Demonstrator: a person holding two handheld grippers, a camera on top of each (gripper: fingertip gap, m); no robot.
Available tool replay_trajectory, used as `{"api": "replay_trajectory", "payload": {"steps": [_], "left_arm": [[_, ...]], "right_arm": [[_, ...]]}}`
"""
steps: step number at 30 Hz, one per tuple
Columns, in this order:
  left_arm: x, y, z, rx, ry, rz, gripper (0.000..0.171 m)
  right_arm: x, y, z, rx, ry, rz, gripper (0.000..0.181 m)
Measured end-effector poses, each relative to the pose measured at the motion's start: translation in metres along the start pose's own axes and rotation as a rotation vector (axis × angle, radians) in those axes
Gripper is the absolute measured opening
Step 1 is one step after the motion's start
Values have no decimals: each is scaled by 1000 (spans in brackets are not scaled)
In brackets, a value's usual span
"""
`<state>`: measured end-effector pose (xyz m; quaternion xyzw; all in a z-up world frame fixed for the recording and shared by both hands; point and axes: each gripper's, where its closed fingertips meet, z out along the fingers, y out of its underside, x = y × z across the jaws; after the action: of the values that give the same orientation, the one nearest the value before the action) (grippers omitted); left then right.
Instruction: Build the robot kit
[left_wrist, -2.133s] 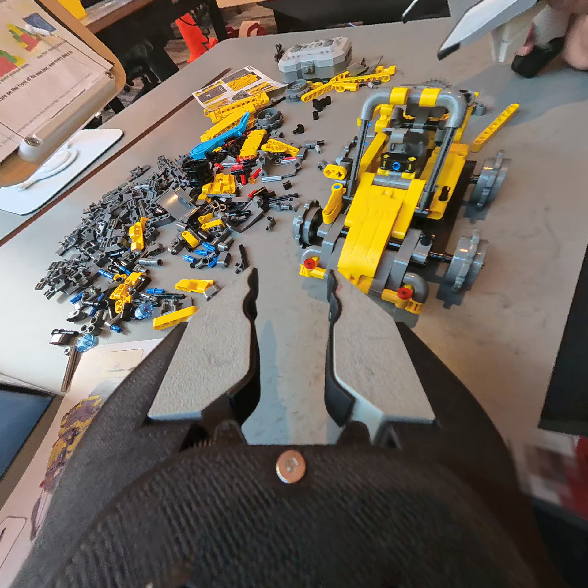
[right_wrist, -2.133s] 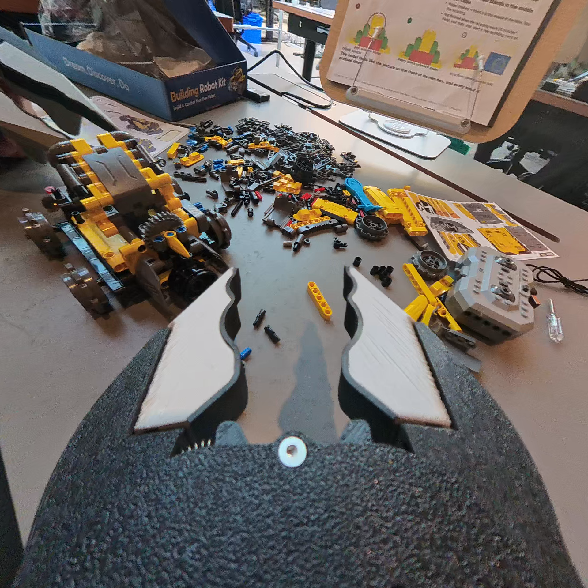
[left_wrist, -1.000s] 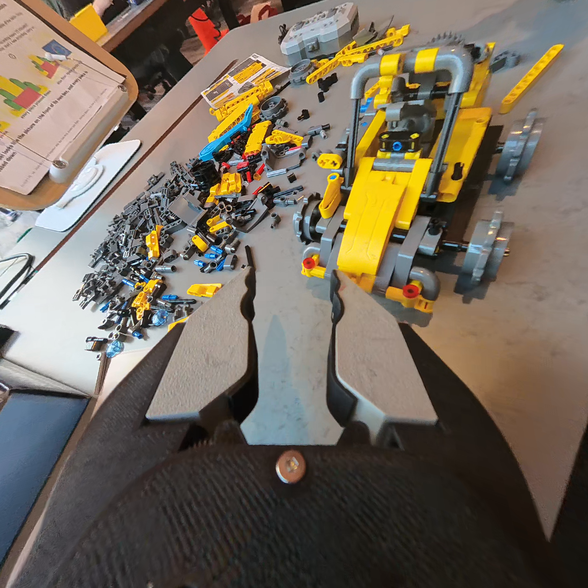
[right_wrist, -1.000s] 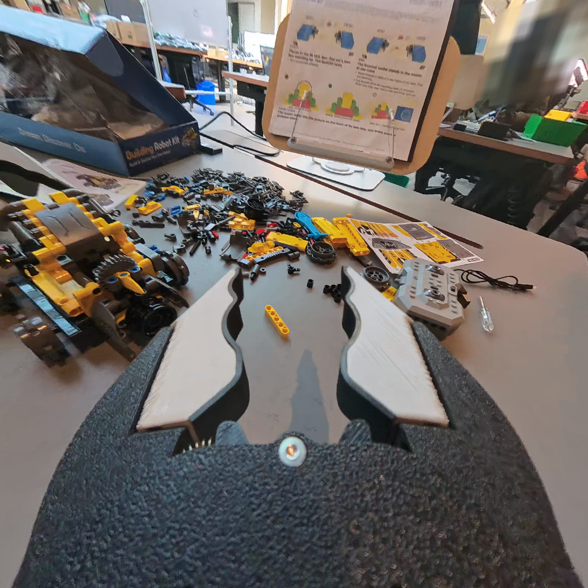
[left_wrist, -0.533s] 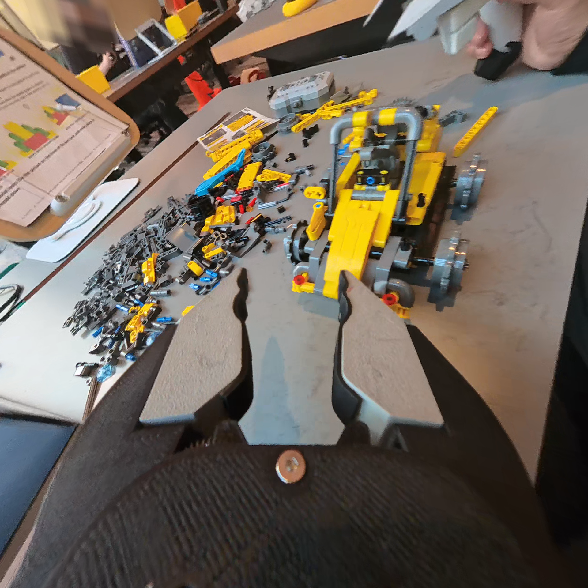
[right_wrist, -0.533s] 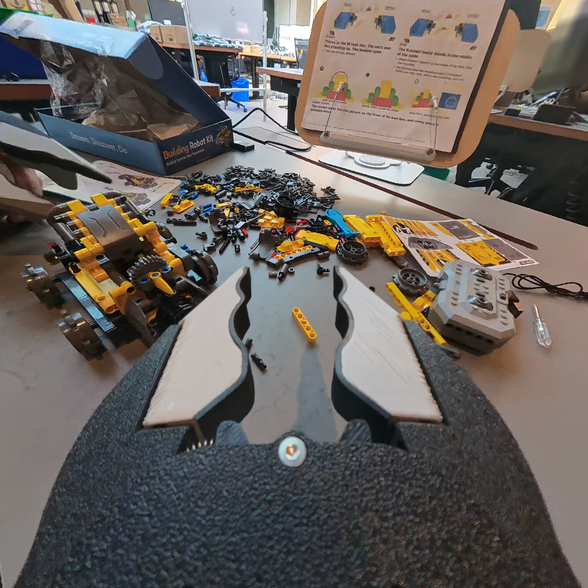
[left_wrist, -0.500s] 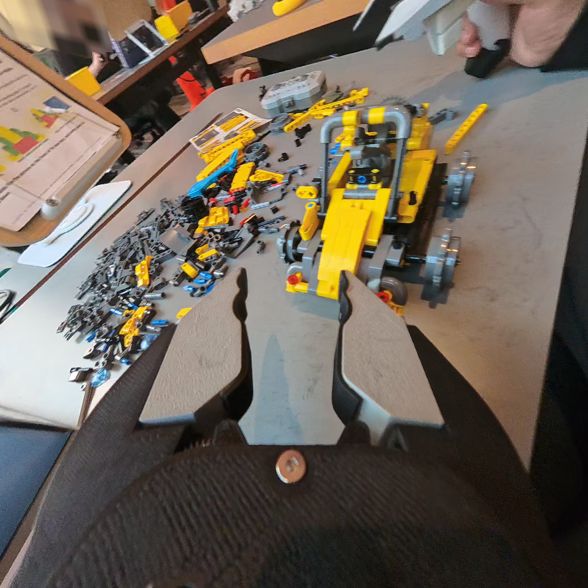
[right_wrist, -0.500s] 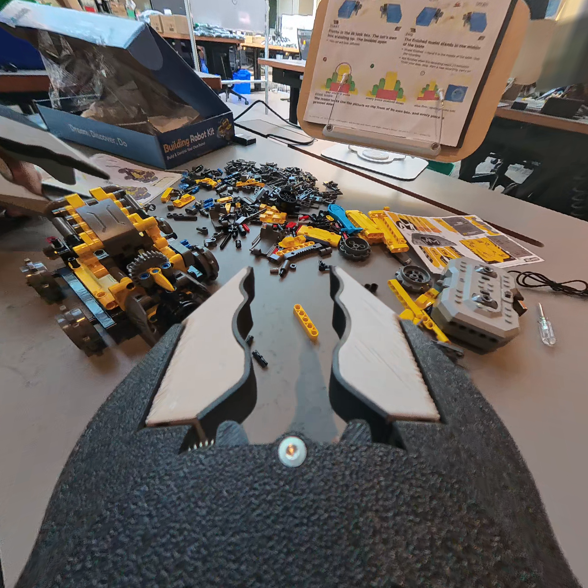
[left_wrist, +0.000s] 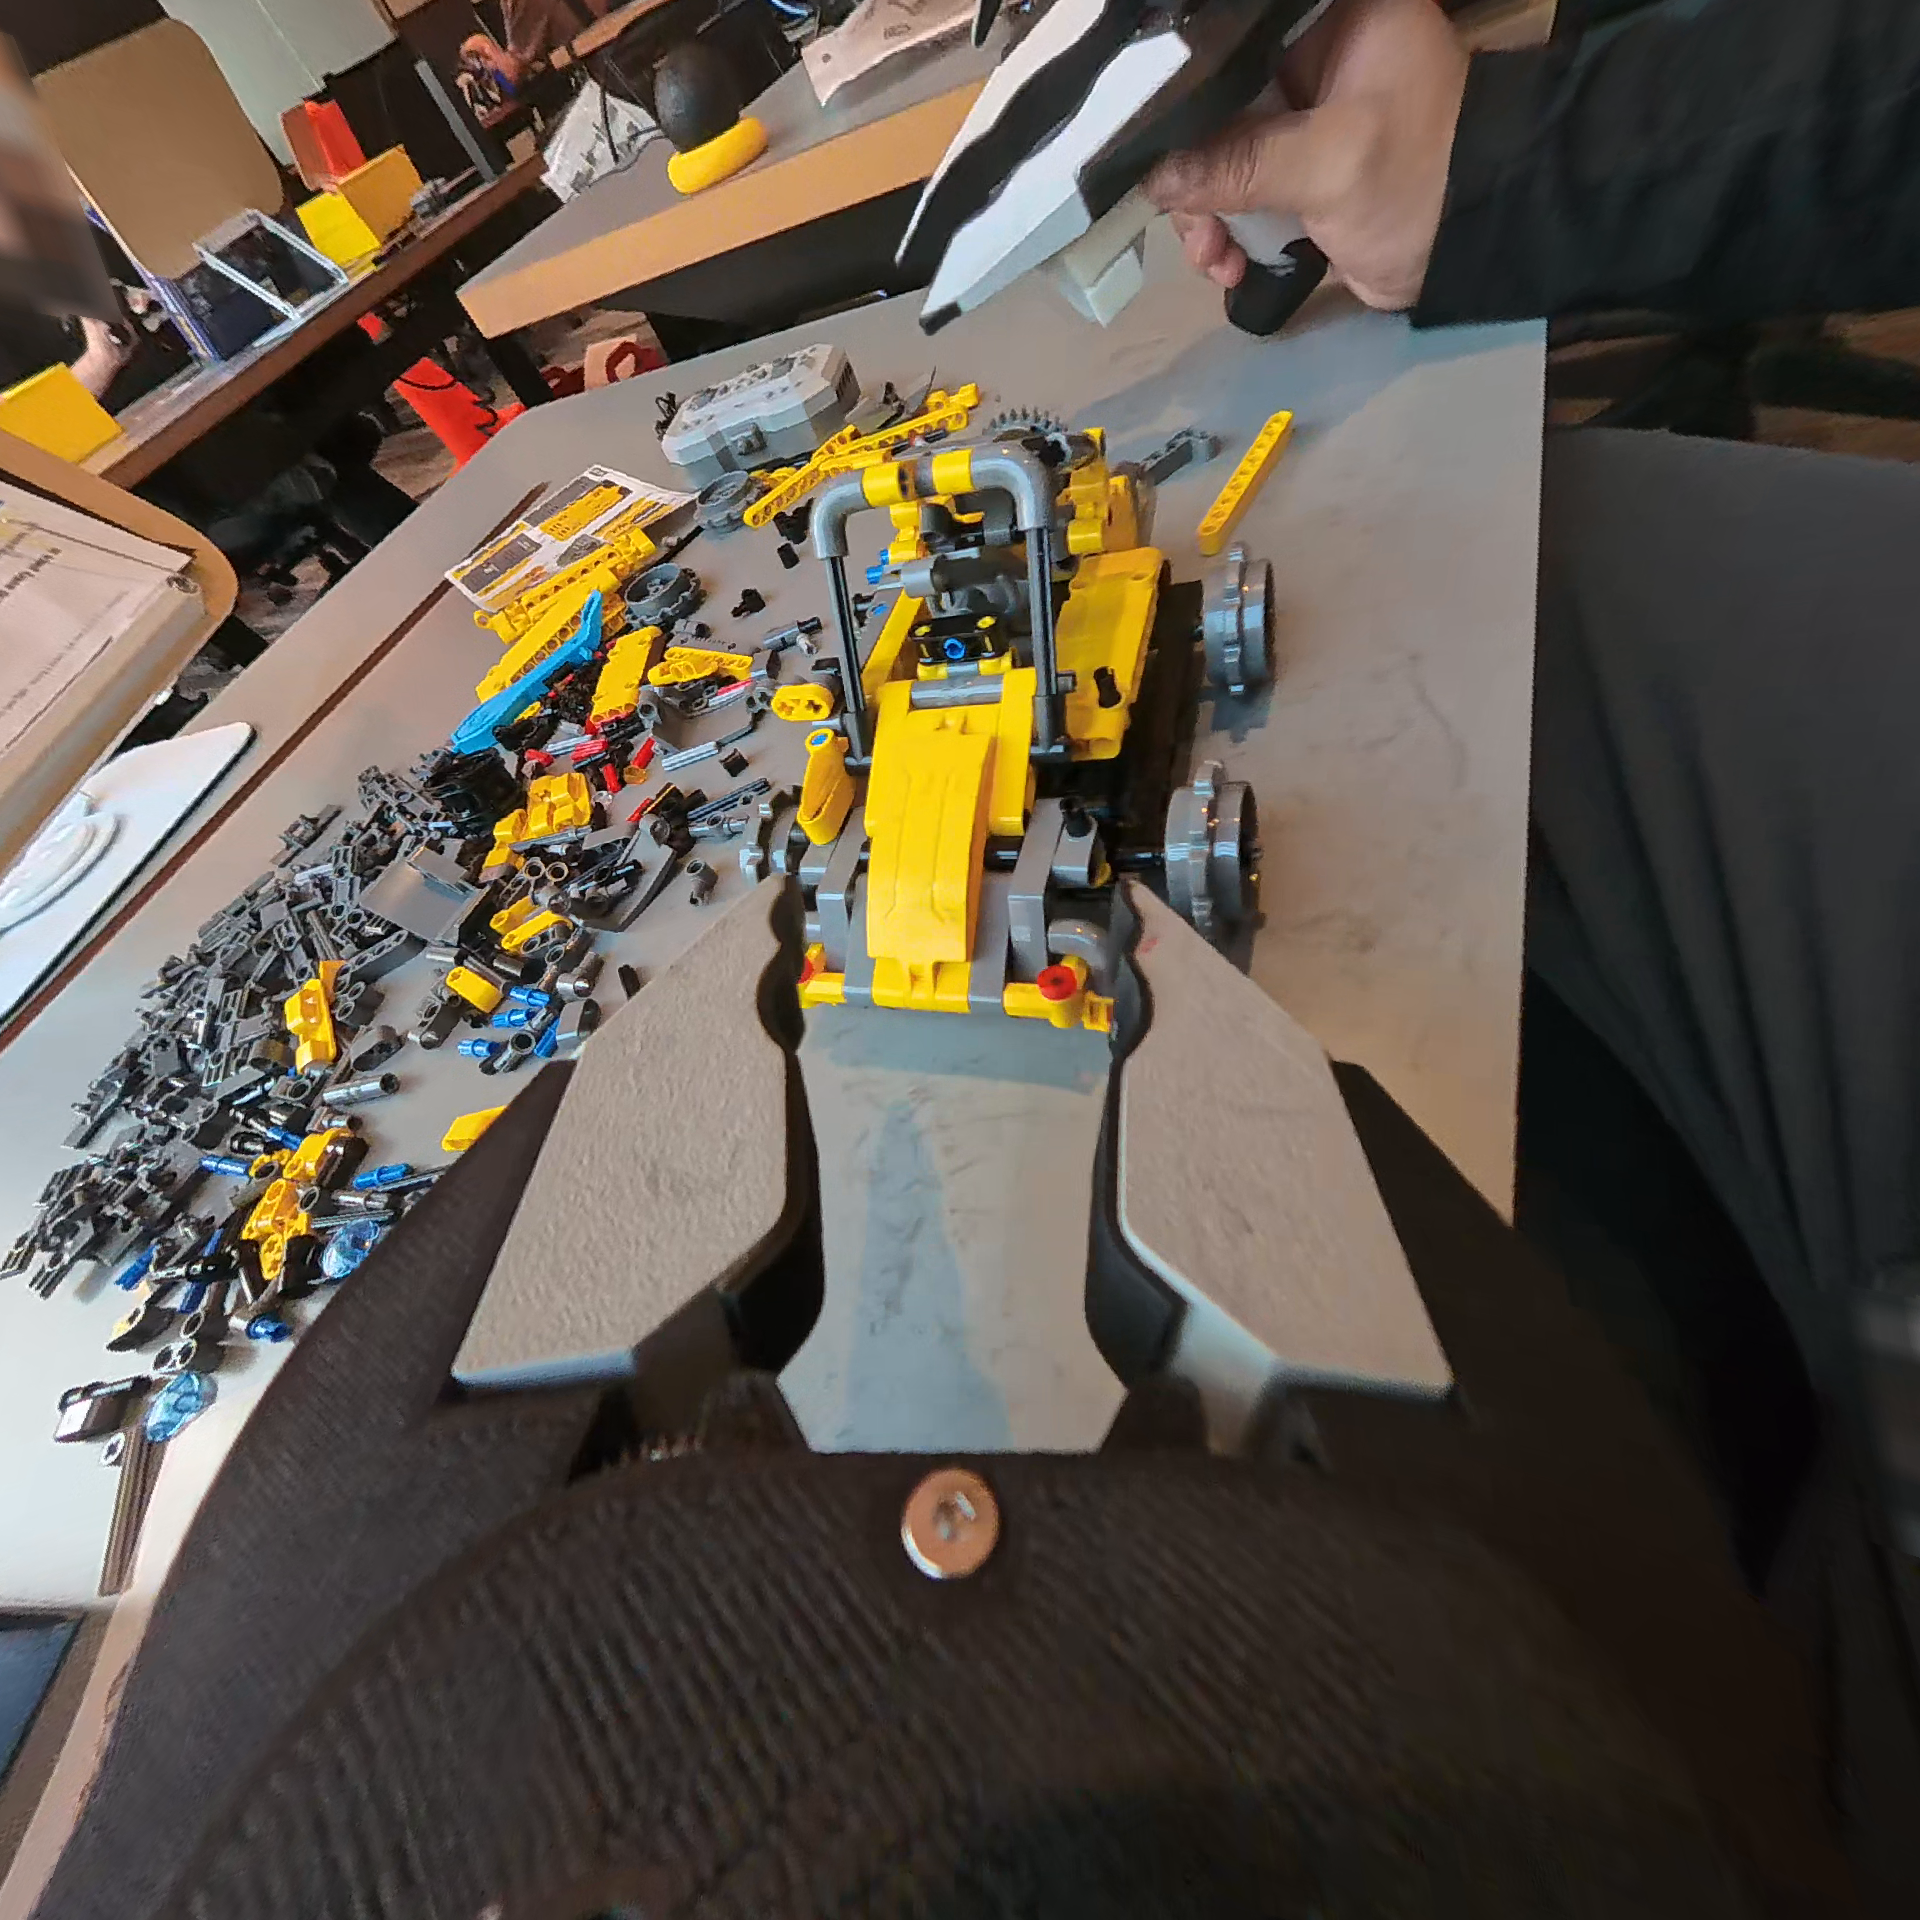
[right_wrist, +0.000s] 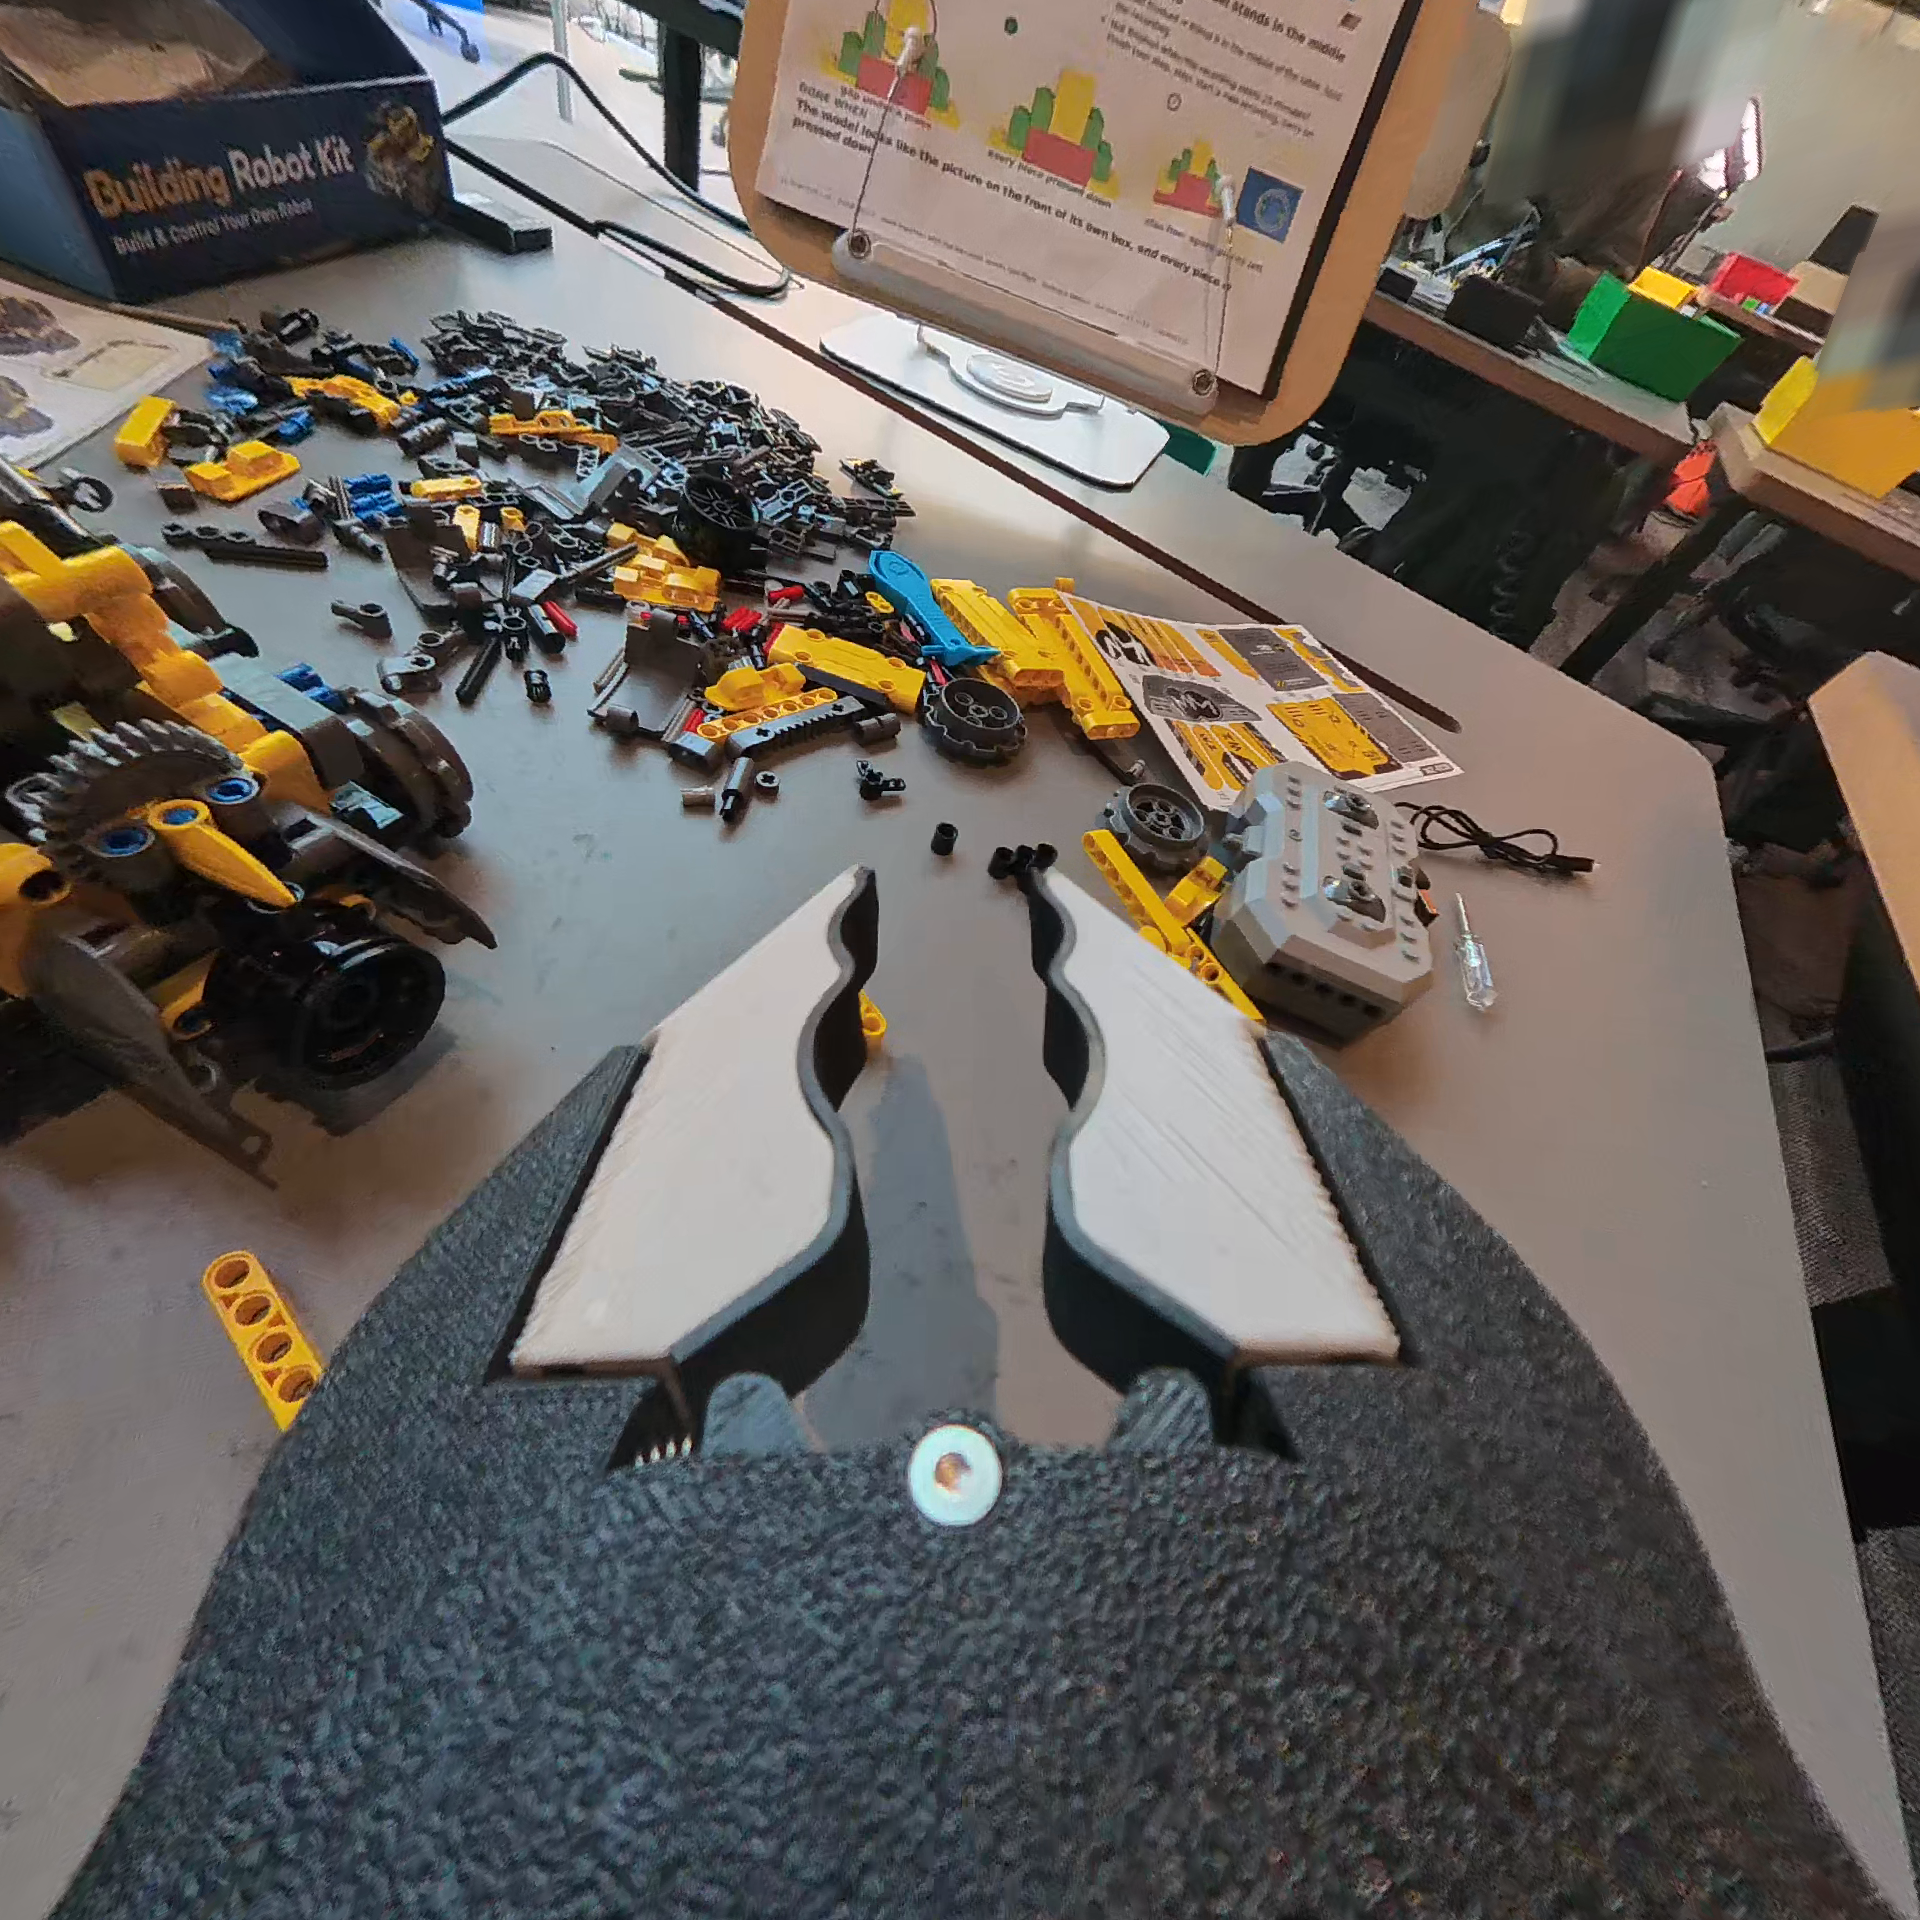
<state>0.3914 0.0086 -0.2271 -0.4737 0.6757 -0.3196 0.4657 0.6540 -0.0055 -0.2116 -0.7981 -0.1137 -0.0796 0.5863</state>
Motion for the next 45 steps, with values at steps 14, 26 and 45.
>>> {"api": "replay_trajectory", "payload": {"steps": [14, 26, 45], "left_arm": [[-1, -6, -1, 38, 14, -35, 49], [23, -4, 9, -20, -65, 253, 23], [-12, -4, 1, 22, -35, -95, 68]], "right_arm": [[6, -7, -6, 57, -8, 39, 30], [4, -9, -7, 72, -32, 50, 34], [11, -23, -52, 237, -11, 179, 40]]}}
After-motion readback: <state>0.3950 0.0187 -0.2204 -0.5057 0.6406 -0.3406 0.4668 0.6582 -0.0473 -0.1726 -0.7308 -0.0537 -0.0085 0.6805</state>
